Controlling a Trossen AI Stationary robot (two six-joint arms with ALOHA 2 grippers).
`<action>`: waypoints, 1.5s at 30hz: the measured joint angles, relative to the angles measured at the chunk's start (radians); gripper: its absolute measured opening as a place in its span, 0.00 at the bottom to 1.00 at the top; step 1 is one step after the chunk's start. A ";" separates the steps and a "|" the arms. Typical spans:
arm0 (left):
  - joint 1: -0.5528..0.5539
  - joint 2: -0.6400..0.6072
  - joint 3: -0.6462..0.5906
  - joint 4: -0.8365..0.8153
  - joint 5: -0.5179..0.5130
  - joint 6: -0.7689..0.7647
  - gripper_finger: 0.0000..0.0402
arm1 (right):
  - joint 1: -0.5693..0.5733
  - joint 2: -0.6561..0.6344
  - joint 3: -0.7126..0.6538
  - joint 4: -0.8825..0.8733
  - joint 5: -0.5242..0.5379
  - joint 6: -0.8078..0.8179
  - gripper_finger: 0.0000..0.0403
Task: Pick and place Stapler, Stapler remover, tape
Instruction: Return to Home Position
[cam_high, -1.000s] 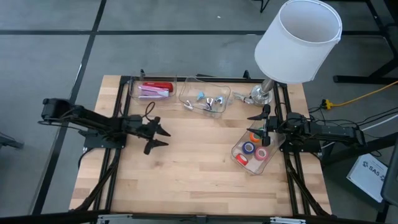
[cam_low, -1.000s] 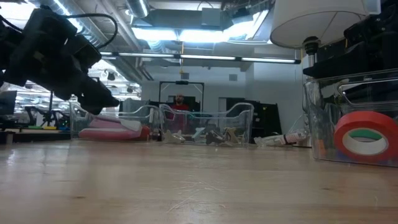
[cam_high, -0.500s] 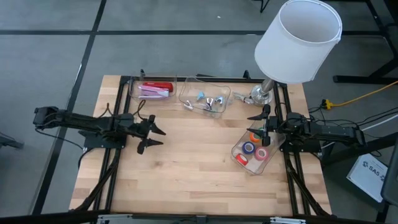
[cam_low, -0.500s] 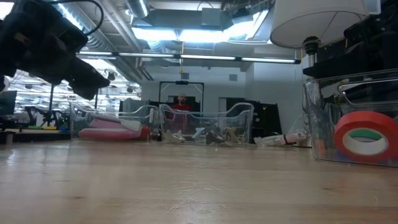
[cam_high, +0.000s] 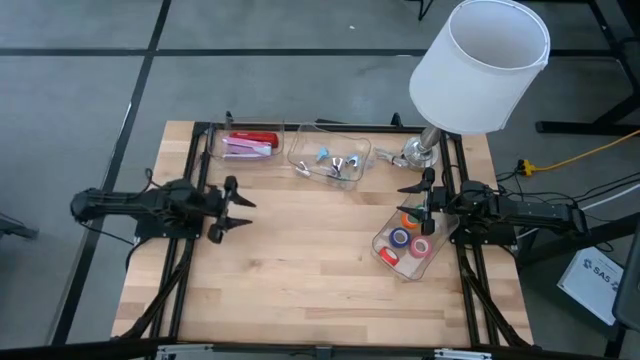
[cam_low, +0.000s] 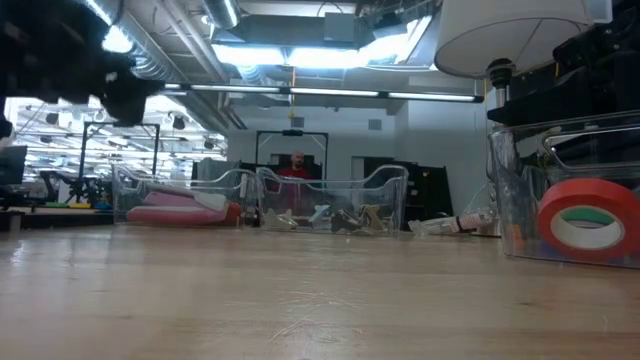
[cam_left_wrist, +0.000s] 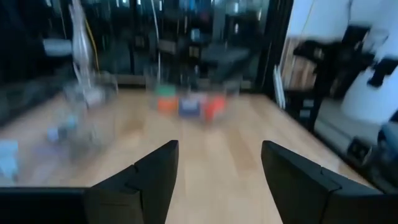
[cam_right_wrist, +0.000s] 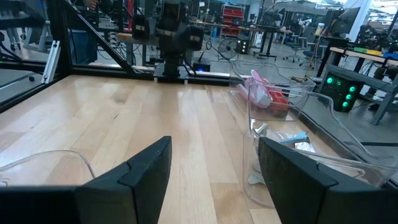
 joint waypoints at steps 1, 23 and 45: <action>0.002 -0.036 0.000 0.000 -0.001 0.005 0.57 | 0.000 0.000 0.000 0.000 0.000 0.000 0.59; 0.038 -0.085 0.000 0.015 0.011 -0.084 0.57 | 0.000 0.000 0.000 0.000 0.000 0.000 0.59; 0.031 -0.085 0.000 0.015 0.011 -0.081 0.56 | 0.000 0.000 0.000 0.000 0.000 0.000 0.59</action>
